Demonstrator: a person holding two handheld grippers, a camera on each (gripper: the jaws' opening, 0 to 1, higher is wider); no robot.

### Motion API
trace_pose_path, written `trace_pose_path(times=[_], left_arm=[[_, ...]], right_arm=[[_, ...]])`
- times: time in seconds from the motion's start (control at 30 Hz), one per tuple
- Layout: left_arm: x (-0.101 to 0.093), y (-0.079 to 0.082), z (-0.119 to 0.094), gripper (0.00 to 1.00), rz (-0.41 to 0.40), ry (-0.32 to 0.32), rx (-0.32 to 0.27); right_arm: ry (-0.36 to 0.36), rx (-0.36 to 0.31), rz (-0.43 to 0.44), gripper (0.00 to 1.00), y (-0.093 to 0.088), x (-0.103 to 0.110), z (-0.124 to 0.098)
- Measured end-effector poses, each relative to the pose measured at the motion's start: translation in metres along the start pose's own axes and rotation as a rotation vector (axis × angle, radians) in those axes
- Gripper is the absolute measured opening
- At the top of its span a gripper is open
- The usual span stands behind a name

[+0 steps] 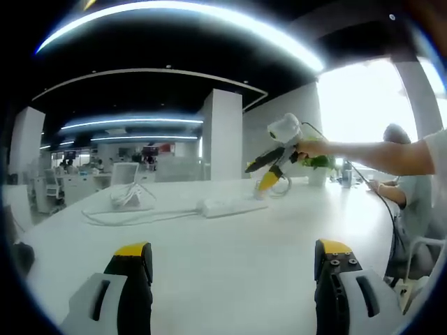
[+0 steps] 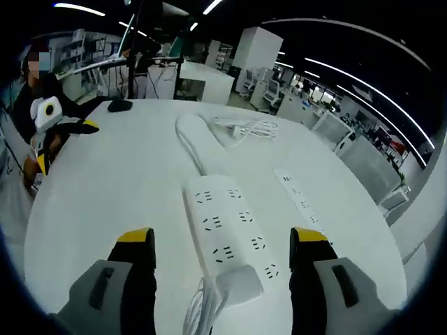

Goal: Straighten the power strip on the desk, plug the charger into it

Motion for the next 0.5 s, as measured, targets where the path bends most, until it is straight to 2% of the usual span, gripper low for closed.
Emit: trace_pose_path(times=[0.1, 0.23, 0.37, 0.5], left_arm=[[0.000, 0.001, -0.001, 0.99, 0.003, -0.001, -0.002], [0.001, 0.003, -0.001, 0.99, 0.004, 0.000, -0.006], [0.001, 0.005, -0.002, 0.99, 0.004, 0.000, -0.011], [0.000, 0.004, -0.002, 0.99, 0.000, -0.002, -0.011]], right_arm=[[-0.007, -0.048, 0.023, 0.83, 0.003, 0.003, -0.001], [-0.042, -0.102, 0.056, 0.98, 0.007, 0.003, -0.003], [-0.073, -0.161, 0.076, 1.00, 0.018, 0.004, -0.012], [-0.125, -0.242, 0.079, 1.00, 0.039, 0.006, -0.024]])
Point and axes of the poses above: the point that each gripper's makers call its tool centre point, and the gripper's own axes: z roughly forward along the fingers, x roughly to its left, y roughly out of its top, the point moved 2 cm from there along -z, roughly backward along the fingers, and after that the axes turned 14 degrees about y, right-handed, at the moved point
